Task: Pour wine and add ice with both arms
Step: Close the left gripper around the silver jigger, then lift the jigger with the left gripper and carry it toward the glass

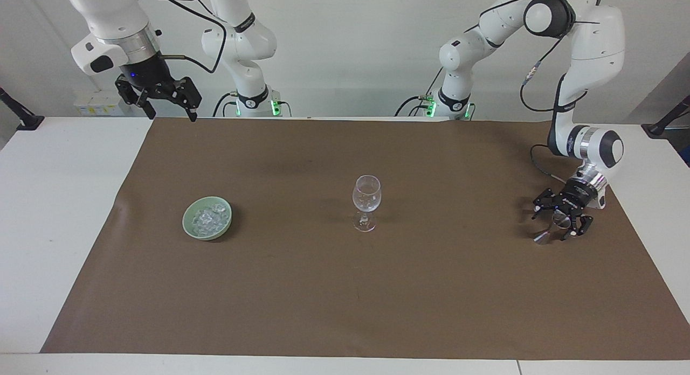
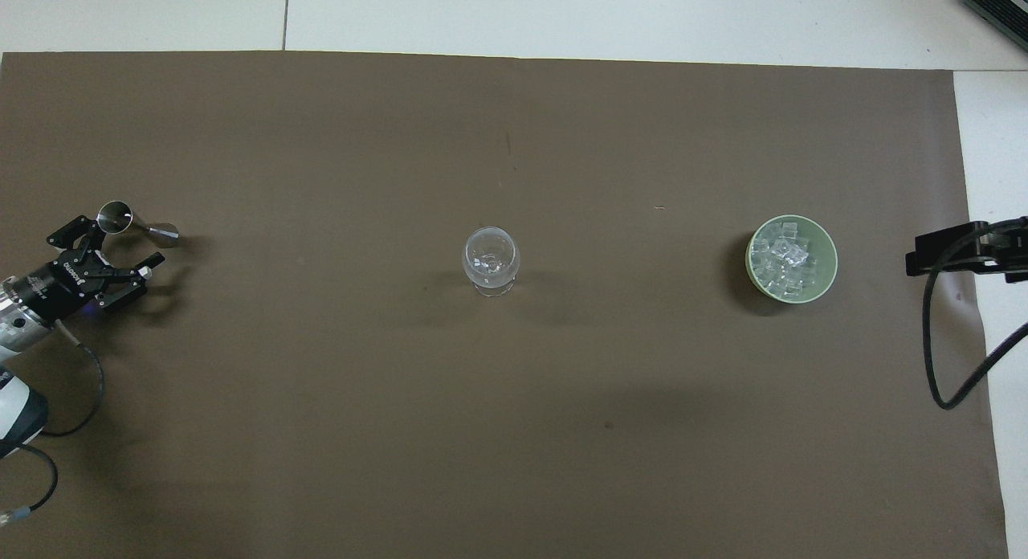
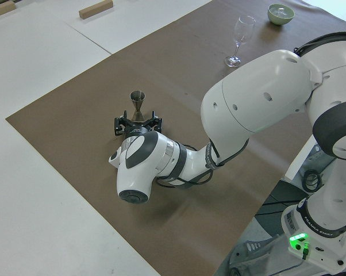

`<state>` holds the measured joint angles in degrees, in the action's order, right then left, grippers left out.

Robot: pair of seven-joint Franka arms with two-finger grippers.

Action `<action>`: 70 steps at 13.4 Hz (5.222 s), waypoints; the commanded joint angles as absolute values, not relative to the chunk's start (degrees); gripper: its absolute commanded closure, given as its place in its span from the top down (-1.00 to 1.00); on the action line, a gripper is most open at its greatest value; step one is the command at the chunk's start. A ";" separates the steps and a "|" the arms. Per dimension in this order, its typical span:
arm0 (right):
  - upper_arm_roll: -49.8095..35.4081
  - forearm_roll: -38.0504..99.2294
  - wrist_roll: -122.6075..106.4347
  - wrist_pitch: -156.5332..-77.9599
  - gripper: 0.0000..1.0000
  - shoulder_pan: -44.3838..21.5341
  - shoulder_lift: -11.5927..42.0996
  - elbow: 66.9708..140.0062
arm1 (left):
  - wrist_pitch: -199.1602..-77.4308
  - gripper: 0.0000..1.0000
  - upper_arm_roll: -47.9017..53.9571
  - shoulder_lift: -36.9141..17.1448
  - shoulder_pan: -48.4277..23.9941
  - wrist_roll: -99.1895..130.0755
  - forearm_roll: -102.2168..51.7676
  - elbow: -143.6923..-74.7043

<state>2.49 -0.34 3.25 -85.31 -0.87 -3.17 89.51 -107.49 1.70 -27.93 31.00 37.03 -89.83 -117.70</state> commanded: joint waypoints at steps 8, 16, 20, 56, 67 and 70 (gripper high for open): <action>2.55 1.14 4.04 -85.25 1.00 -0.79 -3.96 90.26 | -105.91 0.52 1.32 -28.13 30.15 35.42 -92.37 -118.04; 2.55 1.14 4.04 -85.25 1.00 -0.79 -3.96 90.26 | -105.91 0.28 1.32 -28.13 30.06 35.42 -93.16 -117.86; 2.55 1.14 3.96 -85.25 1.00 -0.79 -3.96 90.26 | -105.91 0.00 1.32 -28.21 30.06 35.42 -93.16 -117.86; 2.55 1.14 4.04 -85.25 1.00 -0.79 -3.96 90.26 | -117.23 -1.00 1.58 -16.97 11.18 33.49 -107.03 -122.60; 2.55 1.14 4.04 -85.25 1.00 -0.79 -3.96 90.26 | -137.97 -1.00 1.58 -8.00 -10.53 30.85 -126.02 -125.07; 2.55 1.14 4.04 -85.34 1.00 -0.79 -3.96 90.26 | -141.84 -1.00 1.76 -6.77 -14.14 30.76 -127.35 -124.54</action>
<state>2.49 -0.34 3.25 -85.31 -0.87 -3.17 89.51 -139.31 2.48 -9.06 -11.65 31.83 -125.25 -123.32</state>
